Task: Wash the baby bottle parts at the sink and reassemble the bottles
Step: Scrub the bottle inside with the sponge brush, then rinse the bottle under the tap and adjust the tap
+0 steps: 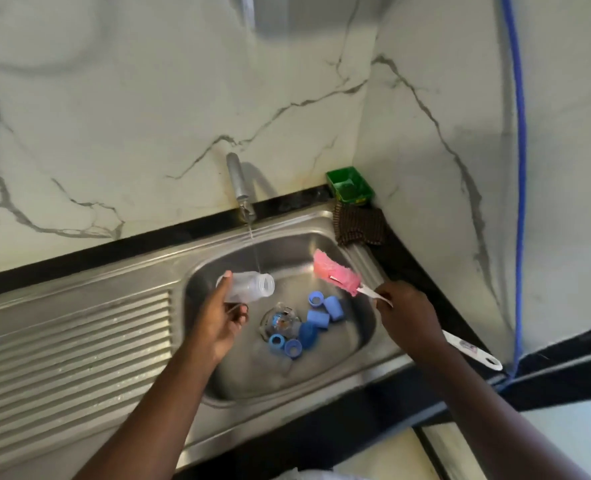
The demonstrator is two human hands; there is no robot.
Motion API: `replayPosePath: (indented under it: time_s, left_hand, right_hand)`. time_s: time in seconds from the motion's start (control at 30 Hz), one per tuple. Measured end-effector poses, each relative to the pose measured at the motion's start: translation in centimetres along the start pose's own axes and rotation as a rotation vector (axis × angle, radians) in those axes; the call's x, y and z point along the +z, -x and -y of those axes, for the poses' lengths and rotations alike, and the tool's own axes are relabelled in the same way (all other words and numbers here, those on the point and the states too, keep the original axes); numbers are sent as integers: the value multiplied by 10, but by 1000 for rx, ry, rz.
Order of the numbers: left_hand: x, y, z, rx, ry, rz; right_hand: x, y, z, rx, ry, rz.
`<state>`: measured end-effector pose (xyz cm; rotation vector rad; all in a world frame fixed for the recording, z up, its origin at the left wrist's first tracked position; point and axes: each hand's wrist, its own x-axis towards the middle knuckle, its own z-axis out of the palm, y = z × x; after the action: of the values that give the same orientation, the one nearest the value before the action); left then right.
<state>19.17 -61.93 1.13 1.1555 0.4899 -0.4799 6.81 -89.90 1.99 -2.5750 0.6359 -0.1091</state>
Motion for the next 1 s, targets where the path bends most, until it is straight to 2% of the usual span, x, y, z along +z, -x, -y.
replayPosePath:
  time_s: [0.17, 0.27, 0.43, 0.6, 0.7, 0.77, 0.83, 0.9, 1.0]
  left_hand:
    - [32, 7, 38, -137, 65, 185]
    - [44, 9, 51, -223, 22, 274]
    - [45, 7, 60, -210, -151, 279]
    - [37, 1, 60, -154, -108, 313]
    - [35, -3, 60, -150, -90, 316]
    - [31, -8, 57, -146, -73, 292]
    - [29, -13, 55, -136, -72, 277]
    - [26, -18, 51, -118, -93, 263]
    - [21, -32, 39, -79, -142, 244]
  right_hand:
    - [4, -4, -41, 204, 92, -100]
    - [4, -11, -60, 277, 116, -107]
    - [9, -18, -77, 288, 230, -107]
    - [9, -17, -82, 312, 212, -74]
    - [1, -14, -73, 272, 230, -208]
    - [2, -16, -54, 171, 243, -313]
    - [13, -19, -30, 18, 148, -336]
    - [31, -25, 6, -112, -86, -192]
    - [58, -46, 69, -47, -418, 185]
